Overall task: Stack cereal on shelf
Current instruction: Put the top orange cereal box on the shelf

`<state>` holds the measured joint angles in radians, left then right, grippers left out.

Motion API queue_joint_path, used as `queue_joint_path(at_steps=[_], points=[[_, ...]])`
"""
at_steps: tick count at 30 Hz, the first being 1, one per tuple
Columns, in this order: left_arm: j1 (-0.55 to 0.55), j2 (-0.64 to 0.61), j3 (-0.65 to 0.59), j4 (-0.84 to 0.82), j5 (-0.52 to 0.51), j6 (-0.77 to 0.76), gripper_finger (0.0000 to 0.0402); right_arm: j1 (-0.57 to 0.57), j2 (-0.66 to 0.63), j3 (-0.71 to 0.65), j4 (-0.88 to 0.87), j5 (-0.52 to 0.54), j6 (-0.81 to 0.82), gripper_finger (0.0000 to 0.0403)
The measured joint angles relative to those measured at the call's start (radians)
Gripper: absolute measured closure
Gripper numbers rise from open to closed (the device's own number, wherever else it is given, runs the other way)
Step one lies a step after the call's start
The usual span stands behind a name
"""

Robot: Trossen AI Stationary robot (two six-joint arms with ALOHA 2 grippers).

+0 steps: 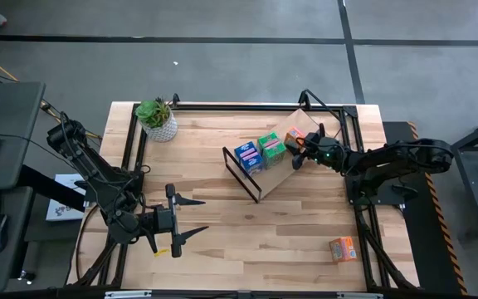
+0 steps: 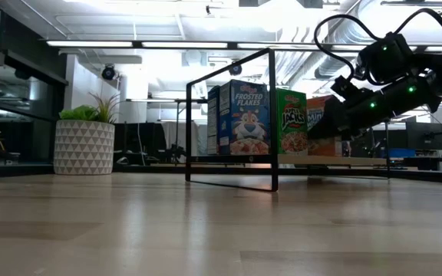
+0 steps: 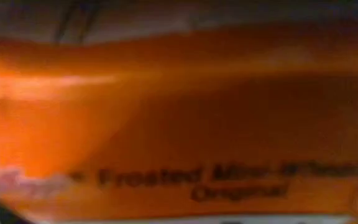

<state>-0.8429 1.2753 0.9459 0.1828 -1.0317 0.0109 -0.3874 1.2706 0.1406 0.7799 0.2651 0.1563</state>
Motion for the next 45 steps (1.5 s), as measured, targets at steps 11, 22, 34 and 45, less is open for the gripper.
queue_joint_path(at_steps=[11, 22, 34, 45], points=[[0.000, 0.000, 0.000, -0.004, 0.000, 0.000, 0.0112, 0.000, 0.000, 0.029, -0.003, 0.026, -0.007, 0.0151], [0.000, 0.000, 0.000, -0.007, 0.000, -0.007, 0.0112, 0.000, 0.000, 0.125, -0.152, 0.016, -0.027, 0.0151], [0.000, 0.000, 0.000, -0.007, 0.000, -0.007, 0.0112, 0.001, -0.001, 0.234, -0.316, 0.012, -0.068, 0.0151], [0.000, 0.000, 0.000, -0.013, 0.000, -0.010, 0.0112, 0.002, -0.099, 0.258, -0.406, 0.007, -0.079, 0.0151]])
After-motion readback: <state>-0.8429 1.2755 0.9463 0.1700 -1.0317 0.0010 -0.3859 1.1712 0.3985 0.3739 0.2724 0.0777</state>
